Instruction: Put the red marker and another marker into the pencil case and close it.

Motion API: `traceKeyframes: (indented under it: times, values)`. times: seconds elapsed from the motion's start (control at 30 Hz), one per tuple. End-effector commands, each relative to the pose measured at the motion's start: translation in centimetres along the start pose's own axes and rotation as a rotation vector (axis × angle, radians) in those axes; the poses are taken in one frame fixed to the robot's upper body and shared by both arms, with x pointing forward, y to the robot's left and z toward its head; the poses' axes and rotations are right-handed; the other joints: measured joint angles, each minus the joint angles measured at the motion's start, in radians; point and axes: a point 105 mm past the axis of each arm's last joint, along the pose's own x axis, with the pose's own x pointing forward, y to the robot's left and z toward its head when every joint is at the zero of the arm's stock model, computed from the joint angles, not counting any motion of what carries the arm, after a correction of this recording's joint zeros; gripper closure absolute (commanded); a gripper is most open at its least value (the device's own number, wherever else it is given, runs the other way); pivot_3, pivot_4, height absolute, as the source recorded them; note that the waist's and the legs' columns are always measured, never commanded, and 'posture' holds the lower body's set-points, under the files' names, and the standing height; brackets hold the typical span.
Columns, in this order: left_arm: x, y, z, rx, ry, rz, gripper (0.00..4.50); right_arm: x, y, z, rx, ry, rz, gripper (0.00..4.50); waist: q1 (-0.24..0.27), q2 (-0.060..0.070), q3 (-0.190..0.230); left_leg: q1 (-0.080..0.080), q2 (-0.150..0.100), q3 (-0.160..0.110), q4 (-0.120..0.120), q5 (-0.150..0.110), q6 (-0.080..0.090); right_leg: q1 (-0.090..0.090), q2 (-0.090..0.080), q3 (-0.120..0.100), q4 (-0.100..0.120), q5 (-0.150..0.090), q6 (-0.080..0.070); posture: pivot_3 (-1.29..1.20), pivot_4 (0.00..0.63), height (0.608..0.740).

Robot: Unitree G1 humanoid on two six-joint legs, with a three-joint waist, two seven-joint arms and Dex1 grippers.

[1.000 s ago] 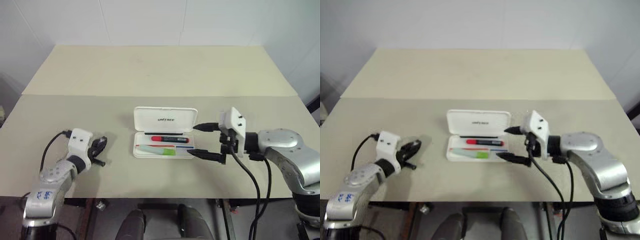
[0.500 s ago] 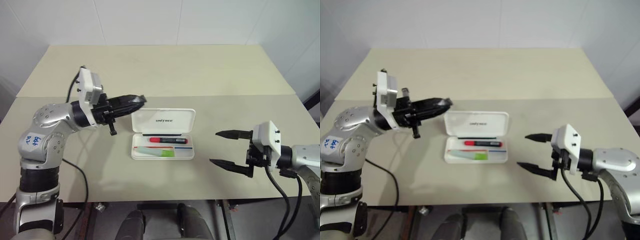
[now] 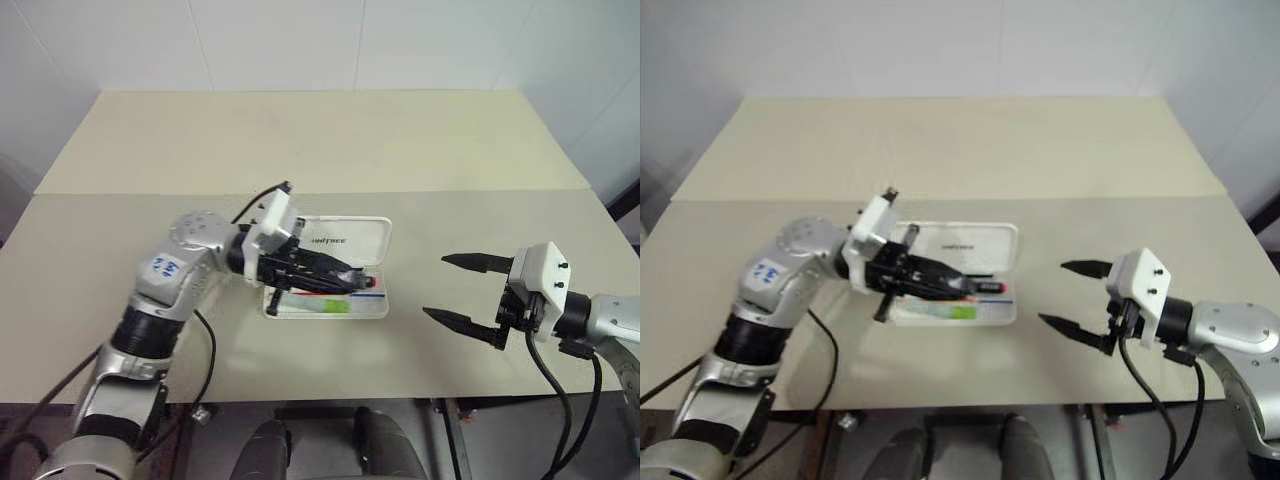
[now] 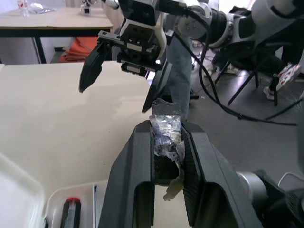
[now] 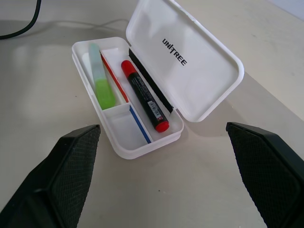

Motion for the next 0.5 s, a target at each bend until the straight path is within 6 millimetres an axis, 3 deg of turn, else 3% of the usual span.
traceKeyframes:
  times: [0.03,0.3,0.5]
  values:
    - [1.2,0.8,-0.2,0.019,0.043,0.027,4.09,-0.9,0.1,1.0,-0.042,-0.013,-0.045,0.0,0.001,0.0,0.0,0.0,0.0,0.0,0.0,0.0,0.0,0.0,0.0,0.0,0.0,0.0,0.0,0.0,0.15,0.74]
    - [3.7,1.8,-3.5,-0.087,0.225,0.139,4.09,-1.6,-0.2,0.4,-0.037,0.017,-0.106,0.0,-0.003,0.0,0.0,0.001,0.0,0.0,0.0,0.0,0.0,0.001,0.0,0.001,0.001,0.0,0.001,0.0,0.15,0.74]
    - [3.5,2.6,-4.4,-0.09,0.327,0.21,4.09,-1.5,-0.1,0.3,-0.032,0.016,-0.119,0.0,-0.002,0.0,0.0,0.001,0.0,0.0,0.001,0.0,0.001,0.001,0.001,0.001,0.001,0.0,0.001,0.0,0.15,0.74]
